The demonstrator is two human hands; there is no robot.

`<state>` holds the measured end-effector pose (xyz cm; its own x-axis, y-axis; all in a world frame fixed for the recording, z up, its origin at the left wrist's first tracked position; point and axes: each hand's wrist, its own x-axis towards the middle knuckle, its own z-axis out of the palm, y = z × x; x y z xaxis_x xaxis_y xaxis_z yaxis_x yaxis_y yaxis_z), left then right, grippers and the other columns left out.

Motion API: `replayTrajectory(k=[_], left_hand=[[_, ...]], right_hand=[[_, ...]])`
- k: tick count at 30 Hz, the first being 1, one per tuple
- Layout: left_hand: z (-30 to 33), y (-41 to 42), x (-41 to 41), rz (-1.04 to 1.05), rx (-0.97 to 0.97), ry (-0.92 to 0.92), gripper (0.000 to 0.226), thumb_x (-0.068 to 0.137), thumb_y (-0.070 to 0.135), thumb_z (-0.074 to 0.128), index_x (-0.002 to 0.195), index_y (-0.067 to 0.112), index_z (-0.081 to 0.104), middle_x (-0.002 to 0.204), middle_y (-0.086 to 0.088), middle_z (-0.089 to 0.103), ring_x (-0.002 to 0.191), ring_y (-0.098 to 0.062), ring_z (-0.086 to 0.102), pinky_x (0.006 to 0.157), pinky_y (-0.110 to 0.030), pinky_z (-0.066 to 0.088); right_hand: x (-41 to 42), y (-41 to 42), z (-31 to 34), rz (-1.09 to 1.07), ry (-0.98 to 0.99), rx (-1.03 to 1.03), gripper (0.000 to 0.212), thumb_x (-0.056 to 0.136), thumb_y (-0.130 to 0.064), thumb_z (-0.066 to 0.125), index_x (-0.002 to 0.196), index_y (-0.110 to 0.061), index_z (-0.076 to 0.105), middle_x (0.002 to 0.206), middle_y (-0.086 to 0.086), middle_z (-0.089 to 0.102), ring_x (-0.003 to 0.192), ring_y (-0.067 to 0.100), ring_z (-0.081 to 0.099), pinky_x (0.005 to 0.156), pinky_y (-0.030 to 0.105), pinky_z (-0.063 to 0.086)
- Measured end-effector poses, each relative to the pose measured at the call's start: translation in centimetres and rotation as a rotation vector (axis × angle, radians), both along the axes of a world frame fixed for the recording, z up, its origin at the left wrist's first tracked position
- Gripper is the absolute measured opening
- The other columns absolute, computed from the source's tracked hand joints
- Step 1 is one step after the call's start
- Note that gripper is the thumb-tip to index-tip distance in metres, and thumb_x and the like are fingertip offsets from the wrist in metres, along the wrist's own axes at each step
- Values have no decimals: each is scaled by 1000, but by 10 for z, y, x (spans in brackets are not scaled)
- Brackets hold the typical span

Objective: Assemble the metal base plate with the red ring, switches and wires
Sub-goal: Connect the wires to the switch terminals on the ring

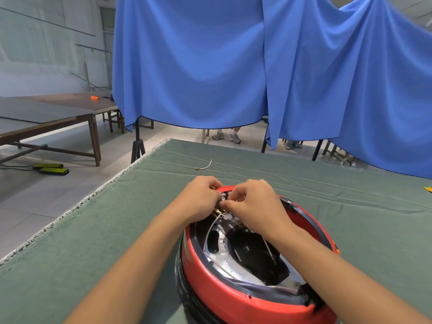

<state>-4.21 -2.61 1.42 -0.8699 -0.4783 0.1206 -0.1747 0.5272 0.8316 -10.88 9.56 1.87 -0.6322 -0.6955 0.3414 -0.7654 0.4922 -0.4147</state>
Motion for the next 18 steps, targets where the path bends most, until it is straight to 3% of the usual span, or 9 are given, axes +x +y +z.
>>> replayTrajectory(k=[3,9,18], left_hand=[[0,0,1,-13,24,7,17,94,8,50,101,11,65,72,1,59,57,-9,48,56,-24,37],[-1,-2,0,-16,34,18,15,94,7,51,99,10,64,71,1,57,56,-8,48,55,-24,37],[-2,-1,0,-16,37,27,16,93,5,49,98,11,64,71,-1,59,56,-10,48,56,-25,38]], right_hand=[[-1,0,0,14,-47,-8,22,81,-33,72,61,-27,63,64,-9,58,86,21,56,68,28,38],[-1,4,1,32,-60,-40,25,81,-32,73,60,-27,61,57,-13,54,60,3,50,52,17,30],[3,3,1,6,-53,-37,22,84,-30,69,64,-22,65,59,-13,56,64,7,53,59,24,36]])
